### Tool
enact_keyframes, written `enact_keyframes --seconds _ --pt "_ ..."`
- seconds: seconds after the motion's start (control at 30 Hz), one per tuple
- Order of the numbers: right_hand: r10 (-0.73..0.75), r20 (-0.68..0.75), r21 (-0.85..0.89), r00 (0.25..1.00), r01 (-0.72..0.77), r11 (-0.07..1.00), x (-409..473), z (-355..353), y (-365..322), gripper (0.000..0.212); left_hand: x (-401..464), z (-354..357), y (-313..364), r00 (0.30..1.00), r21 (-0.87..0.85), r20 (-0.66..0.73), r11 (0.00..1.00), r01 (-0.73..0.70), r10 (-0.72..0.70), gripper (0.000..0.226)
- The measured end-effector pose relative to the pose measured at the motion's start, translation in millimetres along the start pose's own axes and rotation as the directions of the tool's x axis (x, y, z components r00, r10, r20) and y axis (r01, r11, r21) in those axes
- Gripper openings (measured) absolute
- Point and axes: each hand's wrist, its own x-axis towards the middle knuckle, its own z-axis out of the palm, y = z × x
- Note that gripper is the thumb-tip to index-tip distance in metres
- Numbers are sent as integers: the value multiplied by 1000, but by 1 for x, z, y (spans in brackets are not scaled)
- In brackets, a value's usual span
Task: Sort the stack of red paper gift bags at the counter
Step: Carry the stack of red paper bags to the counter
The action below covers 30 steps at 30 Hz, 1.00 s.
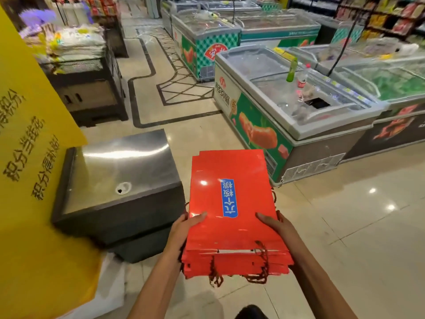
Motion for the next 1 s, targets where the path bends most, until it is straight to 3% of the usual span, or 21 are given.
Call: enact_keyframes --seconds 0.1,0.23,0.4,0.53,0.6,0.73,0.9,1.0 --pt "8 24 20 1000 -9 1000 66 -13 -27 53 51 26 32 1000 -12 -16 1000 1 -1 54" --pt "3 62 -6 998 -3 1000 162 -30 -69 52 131 57 67 997 3 -59 999 -47 47 76" --pt "-4 147 -18 989 6 1000 275 -41 -136 45 226 98 120 989 -31 -126 996 -84 79 58" --pt "15 207 -73 978 0 997 363 -34 -201 21 291 121 164 963 -92 -243 985 -144 118 55" --pt "30 242 -107 970 -4 994 393 -20 -233 28 318 127 183 954 -161 -279 974 -161 111 51" --pt "60 322 -132 945 -18 991 487 4 -266 19 376 126 222 948 -267 -314 954 -139 50 69" --pt "119 410 -150 904 -61 987 604 48 -294 39 464 104 270 924 -297 -379 938 -181 58 80" --pt "125 446 -191 886 -42 981 671 83 -318 46 518 89 305 903 -323 -426 924 -203 50 65"
